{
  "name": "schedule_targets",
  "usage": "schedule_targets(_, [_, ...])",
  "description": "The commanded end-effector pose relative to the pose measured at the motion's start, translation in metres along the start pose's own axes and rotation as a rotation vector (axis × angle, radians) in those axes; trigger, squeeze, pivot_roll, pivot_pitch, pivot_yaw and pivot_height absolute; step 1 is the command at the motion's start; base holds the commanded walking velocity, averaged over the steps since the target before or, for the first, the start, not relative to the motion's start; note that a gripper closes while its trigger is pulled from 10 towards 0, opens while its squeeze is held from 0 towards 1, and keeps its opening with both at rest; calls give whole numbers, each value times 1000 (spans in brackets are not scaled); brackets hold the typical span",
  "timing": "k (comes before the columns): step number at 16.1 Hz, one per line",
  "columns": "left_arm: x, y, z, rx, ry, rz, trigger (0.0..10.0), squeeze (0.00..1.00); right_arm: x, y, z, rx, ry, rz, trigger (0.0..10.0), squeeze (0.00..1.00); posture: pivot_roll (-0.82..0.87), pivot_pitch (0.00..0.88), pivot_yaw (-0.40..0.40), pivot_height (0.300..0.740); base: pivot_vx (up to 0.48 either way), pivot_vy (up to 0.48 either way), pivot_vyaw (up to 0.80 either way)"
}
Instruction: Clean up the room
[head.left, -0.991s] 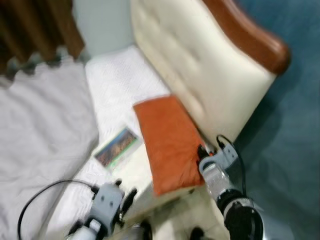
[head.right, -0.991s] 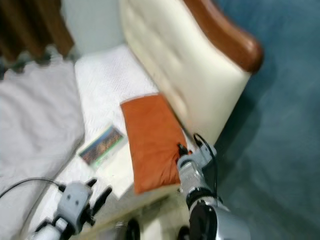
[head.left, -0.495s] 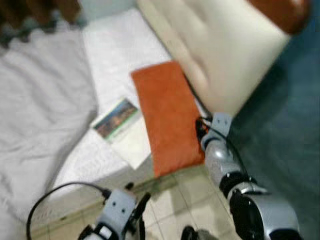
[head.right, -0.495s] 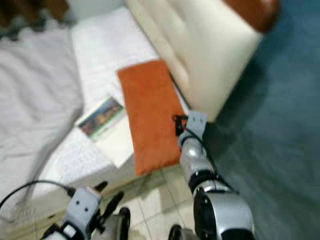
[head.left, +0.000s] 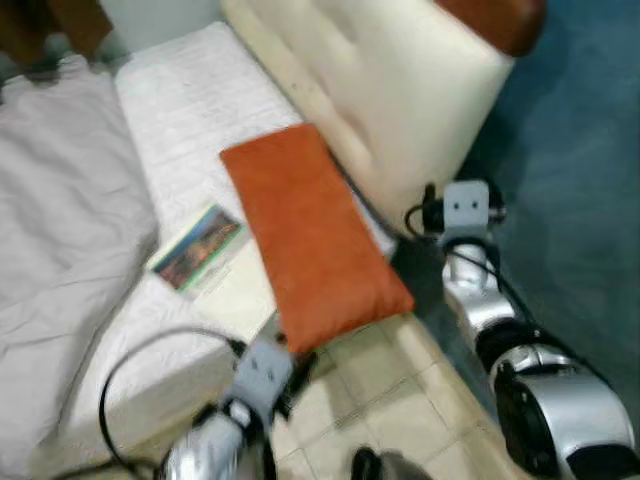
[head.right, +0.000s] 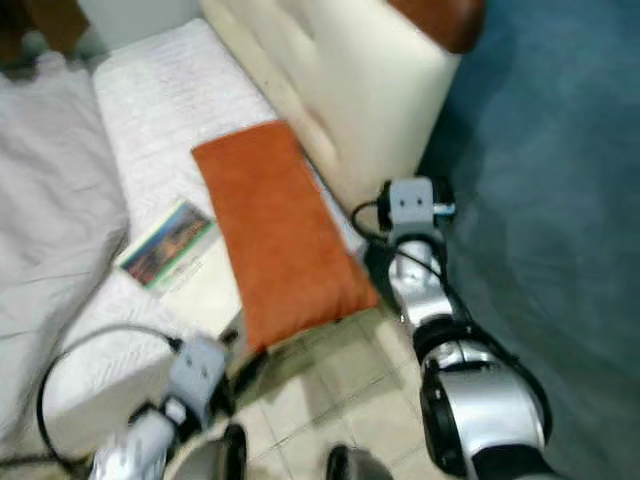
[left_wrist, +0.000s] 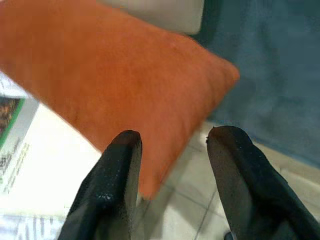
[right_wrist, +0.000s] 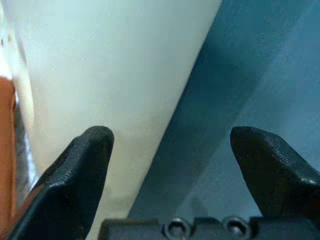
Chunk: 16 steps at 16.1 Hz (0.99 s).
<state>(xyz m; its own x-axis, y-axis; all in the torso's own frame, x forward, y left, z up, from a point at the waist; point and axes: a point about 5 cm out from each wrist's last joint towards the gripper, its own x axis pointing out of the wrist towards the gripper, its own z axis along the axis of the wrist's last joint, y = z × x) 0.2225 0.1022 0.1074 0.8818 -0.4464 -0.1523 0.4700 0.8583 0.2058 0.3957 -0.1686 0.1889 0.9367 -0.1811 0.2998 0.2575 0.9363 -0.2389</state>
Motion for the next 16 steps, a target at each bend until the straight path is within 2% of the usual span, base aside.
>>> schedule_targets(1, [6, 9, -15, -37, 47, 38, 10000, 0, -22, 5, -24, 76, 42, 52, 10000, 1000, 72, 129, -40, 740, 0, 0, 0])
schedule_targets(2, [8, 14, -16, -41, 43, 59, 10000, 0, -34, 7, -34, 115, 63, 76, 10000, 1000, 62, 111, -38, 740, 0, 0, 0])
schedule_targets(3, [15, 22, -18, -50, 41, 90, 10000, 0, -61, 12, -55, 200, 130, 120, 10000, 1000, 46, 80, -34, 740, 0, 0, 0])
schedule_targets(4, [25, 40, -19, -84, 35, 203, 10000, 0, -95, 10, -80, 259, 220, 133, 10000, 1000, 3, 0, -18, 740, 0, 0, 0])
schedule_targets(5, [28, 47, -19, -98, 33, 247, 10000, 0, -107, 8, -88, 272, 249, 134, 10000, 910, 3, 0, -18, 740, 0, 0, 0])
schedule_targets(6, [40, 59, -20, -84, 29, 300, 10000, 0, -134, 0, -106, 266, 315, 154, 10000, 0, -34, 0, 0, 740, 0, 0, 0])
schedule_targets(7, [45, 62, -22, -96, 29, 299, 10000, 0, -142, -6, -111, 275, 342, 171, 10000, 0, -50, 0, 6, 740, 0, 0, 0])
schedule_targets(10, [58, 66, -23, -112, 26, 305, 10000, 0, -141, -28, -108, 315, 316, 164, 10000, 0, -79, 0, 25, 740, 0, -411, 0])
schedule_targets(12, [68, 69, -19, -89, 22, 306, 10000, 0, -137, -29, -108, 309, 329, 165, 10000, 0, -89, 0, 38, 740, 0, -480, 663])
schedule_targets(13, [76, 71, -18, -78, 21, 299, 10000, 0, -137, -25, -107, 320, 330, 186, 10000, 0, -95, 0, 45, 740, 0, -480, 625])
schedule_targets(16, [78, 73, -24, -67, 36, 297, 10000, 0, -149, -20, -110, 326, 368, 221, 10000, 0, -99, 0, 45, 740, 0, -480, 617])
